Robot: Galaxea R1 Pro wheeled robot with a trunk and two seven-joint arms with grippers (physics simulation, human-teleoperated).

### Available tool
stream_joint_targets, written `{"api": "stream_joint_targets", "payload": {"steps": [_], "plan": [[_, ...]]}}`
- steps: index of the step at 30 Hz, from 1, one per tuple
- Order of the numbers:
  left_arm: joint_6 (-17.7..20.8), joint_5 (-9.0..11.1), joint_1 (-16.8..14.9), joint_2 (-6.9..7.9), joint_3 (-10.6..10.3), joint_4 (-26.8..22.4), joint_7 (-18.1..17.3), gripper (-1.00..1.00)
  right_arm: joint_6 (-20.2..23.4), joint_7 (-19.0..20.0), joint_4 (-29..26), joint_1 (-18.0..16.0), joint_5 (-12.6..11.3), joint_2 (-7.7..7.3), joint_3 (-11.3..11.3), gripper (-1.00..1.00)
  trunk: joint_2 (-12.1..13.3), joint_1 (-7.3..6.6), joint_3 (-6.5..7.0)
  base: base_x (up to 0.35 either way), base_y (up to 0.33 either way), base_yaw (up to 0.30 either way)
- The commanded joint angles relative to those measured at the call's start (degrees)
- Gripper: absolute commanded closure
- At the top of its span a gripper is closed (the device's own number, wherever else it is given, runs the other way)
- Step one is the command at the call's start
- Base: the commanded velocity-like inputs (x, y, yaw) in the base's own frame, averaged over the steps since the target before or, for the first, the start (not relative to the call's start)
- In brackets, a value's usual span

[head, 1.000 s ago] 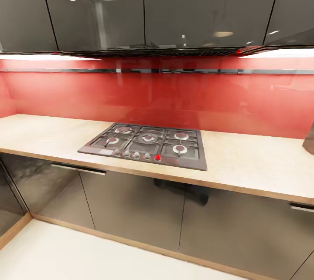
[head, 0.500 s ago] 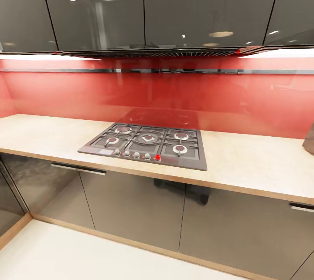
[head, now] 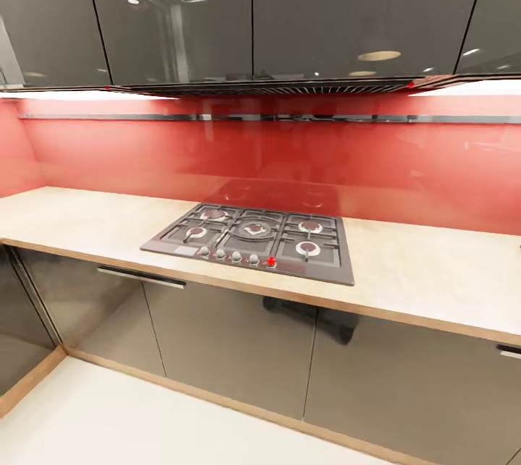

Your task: Set up a coffee station on the kitchen countertop: keep the coffee maker on the countertop, move the bottle of coffee from the kitchen shelf to the counter next to the coffee maker, place a paper coffee filter on top of the coffee maker, put the saucer next to the coffee maker with the coffee cup on the saucer, and place the electric kettle next to the coffee maker.

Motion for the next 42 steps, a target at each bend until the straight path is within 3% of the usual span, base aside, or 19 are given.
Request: {"api": "stream_joint_targets", "payload": {"steps": [1,15,23,32,42], "plan": [[-0.2,0.0,0.0,-0.01,0.0,0.0,0.0,-1.0,0.0,0.0,0.0,0.0,0.0,-0.03,0.0,-1.0,0.0,0.0,-0.07,0.0,0.0,0.242],[-0.4,-0.2,-0.1,0.24,0.0,0.0,0.5,-1.0,0.1,0.0,0.0,0.0,0.2,-0.24,0.1,-1.0,0.0,0.0,-0.53,0.0,0.0,0.254],[-0.3,0.0,-0.3,1.66,0.3,0.0,1.4,-1.0,0.1,0.0,0.0,0.0,0.2,-1.07,0.3,-1.0,0.0,0.0,-0.88,0.0,0.0,0.247],[-0.4,0.6,-0.7,1.64,1.8,-2.4,6.1,-1.0,0.1,0.0,0.0,0.0,0.2,-1.93,0.3,-1.0,0.0,0.0,-1.3,0.0,0.0,0.245],[-0.5,0.7,-0.6,1.21,1.8,-4.5,6.2,-1.0,0.1,0.1,0.0,0.0,0.2,-1.94,0.3,-1.0,0.0,0.0,-1.78,0.0,0.0,0.245]]}}
